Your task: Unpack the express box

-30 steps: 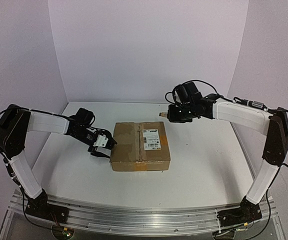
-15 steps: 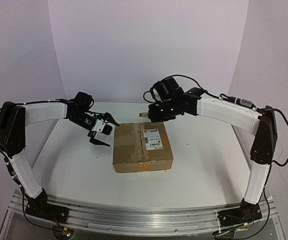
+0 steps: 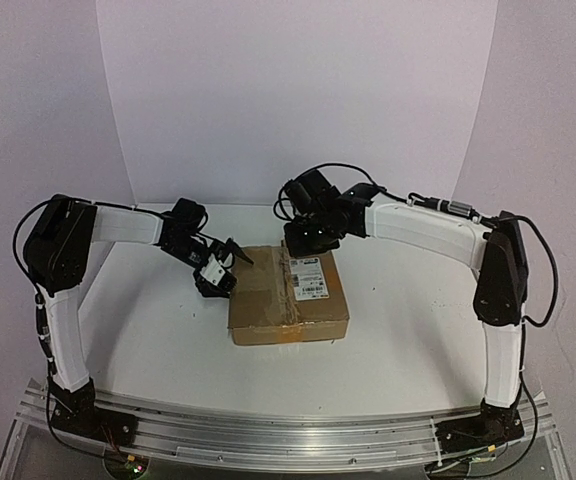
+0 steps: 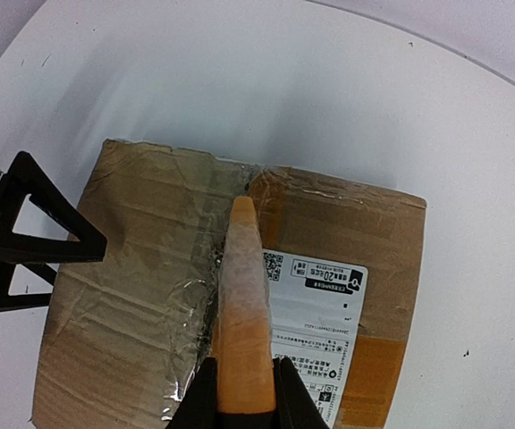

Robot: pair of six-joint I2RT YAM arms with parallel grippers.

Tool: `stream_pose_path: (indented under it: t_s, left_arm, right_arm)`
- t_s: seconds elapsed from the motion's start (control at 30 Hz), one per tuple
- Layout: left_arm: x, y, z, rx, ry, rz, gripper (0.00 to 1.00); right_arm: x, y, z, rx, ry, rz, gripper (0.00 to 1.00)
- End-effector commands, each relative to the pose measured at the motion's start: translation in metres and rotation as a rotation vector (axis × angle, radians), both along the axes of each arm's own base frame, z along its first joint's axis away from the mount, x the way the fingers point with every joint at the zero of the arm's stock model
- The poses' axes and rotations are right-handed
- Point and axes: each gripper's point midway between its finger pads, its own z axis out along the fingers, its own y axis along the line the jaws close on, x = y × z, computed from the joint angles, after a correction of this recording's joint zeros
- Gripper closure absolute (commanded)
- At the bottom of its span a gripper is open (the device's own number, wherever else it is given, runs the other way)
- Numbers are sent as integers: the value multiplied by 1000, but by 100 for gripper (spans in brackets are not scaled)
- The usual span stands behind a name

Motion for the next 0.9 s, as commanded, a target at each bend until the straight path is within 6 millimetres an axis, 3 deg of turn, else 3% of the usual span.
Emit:
stream_pose_path:
  t_s: [0.0,0.13,0.37,0.57,0.87]
  left_arm:
    - [-5,-13,3,-2,-211,-178,0]
    - [-20,-6,-14,58,-176,-204,5]
    - [-35,1,-23,102,-97,-212,21]
    - [-42,3,-26,109,-63,-210,24]
    - [-43,1,-26,97,-49,-206,24]
  right_arm:
    - [6,8,12,16,-37,-8,100]
    - [4,5,7,2,-29,-7,100]
    - [2,-5,10,-34,-58,-26,100]
    - [-3,-1,-4,-35,-18,-12,100]
    - [0,10,0,-47,-51,25,100]
